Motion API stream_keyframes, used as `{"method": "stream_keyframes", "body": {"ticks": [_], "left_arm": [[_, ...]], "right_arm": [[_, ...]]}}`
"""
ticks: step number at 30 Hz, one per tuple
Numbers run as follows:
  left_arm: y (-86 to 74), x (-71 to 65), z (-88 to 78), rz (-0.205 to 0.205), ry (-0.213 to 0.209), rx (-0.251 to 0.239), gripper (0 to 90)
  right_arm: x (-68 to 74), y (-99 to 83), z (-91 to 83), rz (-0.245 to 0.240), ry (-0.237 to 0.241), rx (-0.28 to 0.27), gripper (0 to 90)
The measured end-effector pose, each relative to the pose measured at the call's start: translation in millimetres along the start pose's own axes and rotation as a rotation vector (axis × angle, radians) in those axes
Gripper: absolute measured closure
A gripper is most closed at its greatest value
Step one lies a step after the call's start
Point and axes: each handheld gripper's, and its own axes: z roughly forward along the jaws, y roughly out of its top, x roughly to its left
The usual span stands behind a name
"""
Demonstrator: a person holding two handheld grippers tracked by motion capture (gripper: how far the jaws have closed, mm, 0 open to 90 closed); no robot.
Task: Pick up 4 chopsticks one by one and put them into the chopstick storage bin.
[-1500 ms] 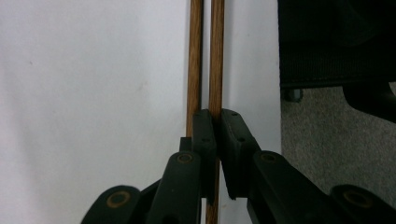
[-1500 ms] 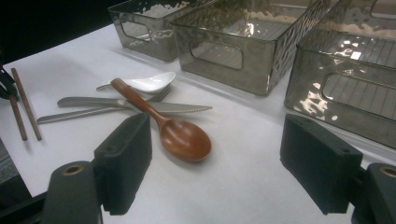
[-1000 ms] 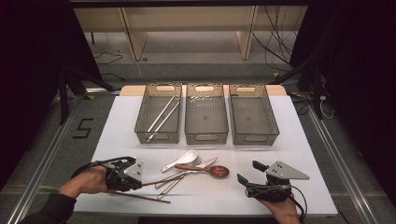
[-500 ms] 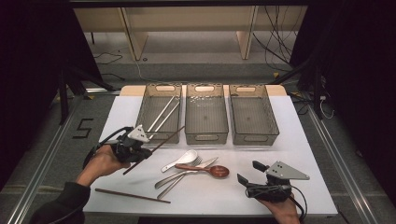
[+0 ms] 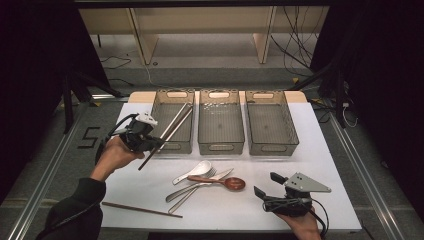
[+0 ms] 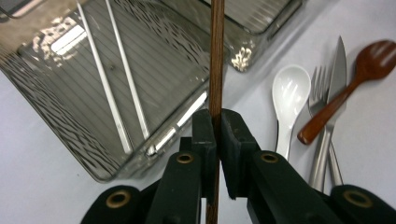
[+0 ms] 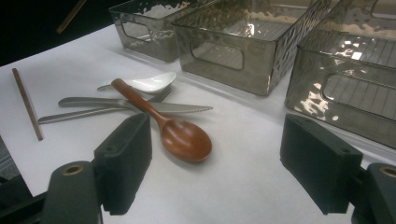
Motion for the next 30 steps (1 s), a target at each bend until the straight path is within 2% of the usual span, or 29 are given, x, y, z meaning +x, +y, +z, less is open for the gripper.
{"method": "stream_keyframes", "body": {"ticks": [8, 18, 23, 30], "left_arm": [[22.2, 14.0, -2.6, -0.052, 0.027, -0.057, 84.3], [51.6, 30.2, -4.2, -0.084, 0.073, -0.119, 84.2], [60.8, 38.7, 2.2, -0.103, 0.102, -0.139, 84.2], [61.4, 51.2, 19.7, -0.143, 0.128, -0.15, 84.2]], "right_arm": [[-0.3, 0.0, -0.1, 0.0, 0.0, -0.001, 25.9], [-0.6, -0.1, -0.3, 0.001, 0.0, -0.002, 25.9], [-0.6, -0.1, -0.5, 0.0, 0.001, -0.002, 25.8], [-0.9, -0.2, -0.4, 0.0, 0.003, -0.001, 25.9]]}}
